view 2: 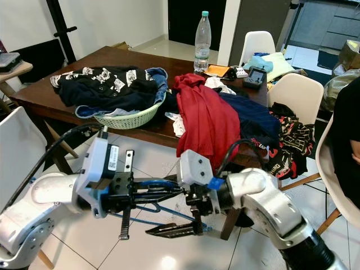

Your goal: Hang hanger

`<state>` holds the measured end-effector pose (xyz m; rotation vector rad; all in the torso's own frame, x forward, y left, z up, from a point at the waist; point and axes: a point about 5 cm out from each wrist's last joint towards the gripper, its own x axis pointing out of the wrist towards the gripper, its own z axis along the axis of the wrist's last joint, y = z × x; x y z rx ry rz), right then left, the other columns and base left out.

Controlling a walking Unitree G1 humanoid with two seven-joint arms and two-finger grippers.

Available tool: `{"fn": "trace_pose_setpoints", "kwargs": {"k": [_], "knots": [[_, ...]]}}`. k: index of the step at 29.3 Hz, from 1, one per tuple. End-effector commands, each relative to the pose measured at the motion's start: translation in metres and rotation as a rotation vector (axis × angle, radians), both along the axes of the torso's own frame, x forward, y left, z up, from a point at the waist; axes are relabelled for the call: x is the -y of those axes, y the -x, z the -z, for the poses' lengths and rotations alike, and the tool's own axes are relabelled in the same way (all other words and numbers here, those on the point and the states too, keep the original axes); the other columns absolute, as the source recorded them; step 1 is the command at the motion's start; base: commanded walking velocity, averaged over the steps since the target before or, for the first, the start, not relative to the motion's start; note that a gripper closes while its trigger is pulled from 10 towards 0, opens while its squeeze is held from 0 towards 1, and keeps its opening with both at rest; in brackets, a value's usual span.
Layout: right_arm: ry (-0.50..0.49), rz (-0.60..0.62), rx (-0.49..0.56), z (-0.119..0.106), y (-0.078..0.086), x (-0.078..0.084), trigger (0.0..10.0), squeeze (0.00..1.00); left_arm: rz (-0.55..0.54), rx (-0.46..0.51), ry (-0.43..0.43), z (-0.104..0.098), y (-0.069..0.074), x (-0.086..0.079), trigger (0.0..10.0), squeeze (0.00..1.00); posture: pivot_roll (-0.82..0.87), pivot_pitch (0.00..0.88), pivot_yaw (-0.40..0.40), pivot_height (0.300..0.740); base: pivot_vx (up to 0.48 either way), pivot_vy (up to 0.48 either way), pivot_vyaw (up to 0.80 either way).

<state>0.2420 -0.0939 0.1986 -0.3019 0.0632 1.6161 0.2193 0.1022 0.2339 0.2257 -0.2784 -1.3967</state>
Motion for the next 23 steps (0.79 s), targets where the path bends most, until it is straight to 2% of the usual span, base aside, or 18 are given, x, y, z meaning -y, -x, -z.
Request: {"fn": "trace_pose_setpoints", "kwargs": {"k": [1,2,3,23], "knots": [[0.016,-0.007,-0.012,0.0035,0.0004,-0.0014,8.3,0.00,0.011,0.003,-0.012,0.0004,0.0035,0.0003,10.0,0.00,0.13,0.029,-0.049,0.740,0.000,0.000,0.00],[0.016,-0.013,-0.015,0.0038,0.0010,-0.0017,7.2,0.00,0.011,0.003,-0.011,0.0003,0.0035,0.0003,10.0,0.00,0.13,0.029,-0.049,0.740,0.000,0.000,0.00],[0.017,-0.016,-0.019,0.0041,0.0014,-0.0017,0.0,0.00,0.011,0.003,-0.012,0.0004,0.0036,0.0002,10.0,0.00,0.13,0.029,-0.049,0.740,0.000,0.000,0.00],[0.022,-0.027,-0.031,0.0040,0.0016,-0.0010,0.0,0.00,0.006,0.001,-0.012,0.0007,0.0032,-0.0004,10.0,0.00,0.14,0.030,-0.051,0.740,0.000,0.000,0.00]]}}
